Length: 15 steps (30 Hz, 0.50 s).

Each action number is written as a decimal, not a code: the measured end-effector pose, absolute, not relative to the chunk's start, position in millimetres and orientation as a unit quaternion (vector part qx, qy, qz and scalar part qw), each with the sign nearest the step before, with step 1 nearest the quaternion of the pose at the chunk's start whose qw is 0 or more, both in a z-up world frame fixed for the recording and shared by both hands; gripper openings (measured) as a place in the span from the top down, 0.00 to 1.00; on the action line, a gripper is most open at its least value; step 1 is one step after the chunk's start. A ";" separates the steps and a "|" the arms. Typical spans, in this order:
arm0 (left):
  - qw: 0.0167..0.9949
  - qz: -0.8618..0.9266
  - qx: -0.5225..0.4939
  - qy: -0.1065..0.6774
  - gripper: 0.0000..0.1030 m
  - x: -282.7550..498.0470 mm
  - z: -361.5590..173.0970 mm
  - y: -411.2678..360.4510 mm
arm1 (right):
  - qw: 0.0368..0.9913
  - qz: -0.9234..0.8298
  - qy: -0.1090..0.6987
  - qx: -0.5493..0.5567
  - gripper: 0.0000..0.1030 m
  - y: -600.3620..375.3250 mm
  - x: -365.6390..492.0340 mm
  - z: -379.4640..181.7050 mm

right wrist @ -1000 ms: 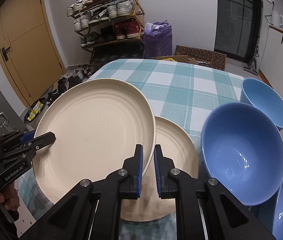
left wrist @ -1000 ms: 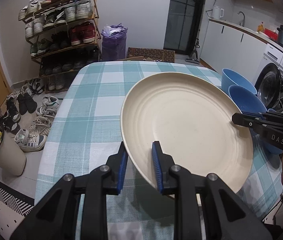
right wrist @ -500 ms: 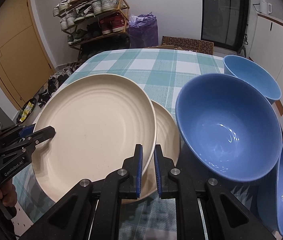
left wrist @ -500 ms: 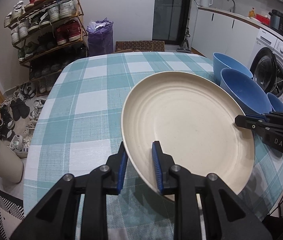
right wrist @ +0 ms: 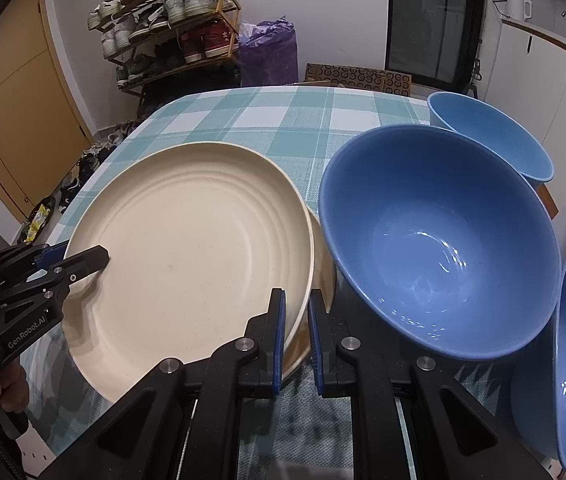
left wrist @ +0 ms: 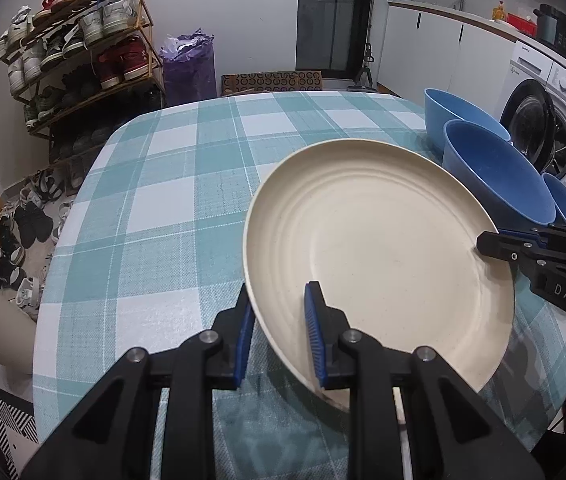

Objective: Organize plates and bowls
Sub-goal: 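Carry the held cream plate with both grippers over the other cream plate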

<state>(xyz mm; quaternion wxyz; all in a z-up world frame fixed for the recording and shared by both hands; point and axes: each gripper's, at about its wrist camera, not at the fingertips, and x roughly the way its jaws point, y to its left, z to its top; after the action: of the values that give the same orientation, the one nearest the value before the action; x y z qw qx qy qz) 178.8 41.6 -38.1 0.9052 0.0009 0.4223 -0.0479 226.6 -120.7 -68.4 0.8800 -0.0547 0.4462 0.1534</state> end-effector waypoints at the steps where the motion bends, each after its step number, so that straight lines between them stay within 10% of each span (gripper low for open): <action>1: 0.905 -0.048 0.002 0.423 0.78 179.4 -38.7 41.3 | 0.880 0.152 0.447 -0.056 0.89 -121.0 227.6 -69.0; 15: 0.902 -0.048 0.016 0.428 0.77 192.3 -47.4 33.0 | 0.881 0.134 0.447 -0.072 0.89 -122.9 235.4 -75.3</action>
<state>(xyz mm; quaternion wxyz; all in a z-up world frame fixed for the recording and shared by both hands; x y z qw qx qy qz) 192.3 33.0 -47.4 0.9025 0.0157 0.4278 -0.0477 235.4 -122.9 -75.3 0.8813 -0.0718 0.4474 0.1340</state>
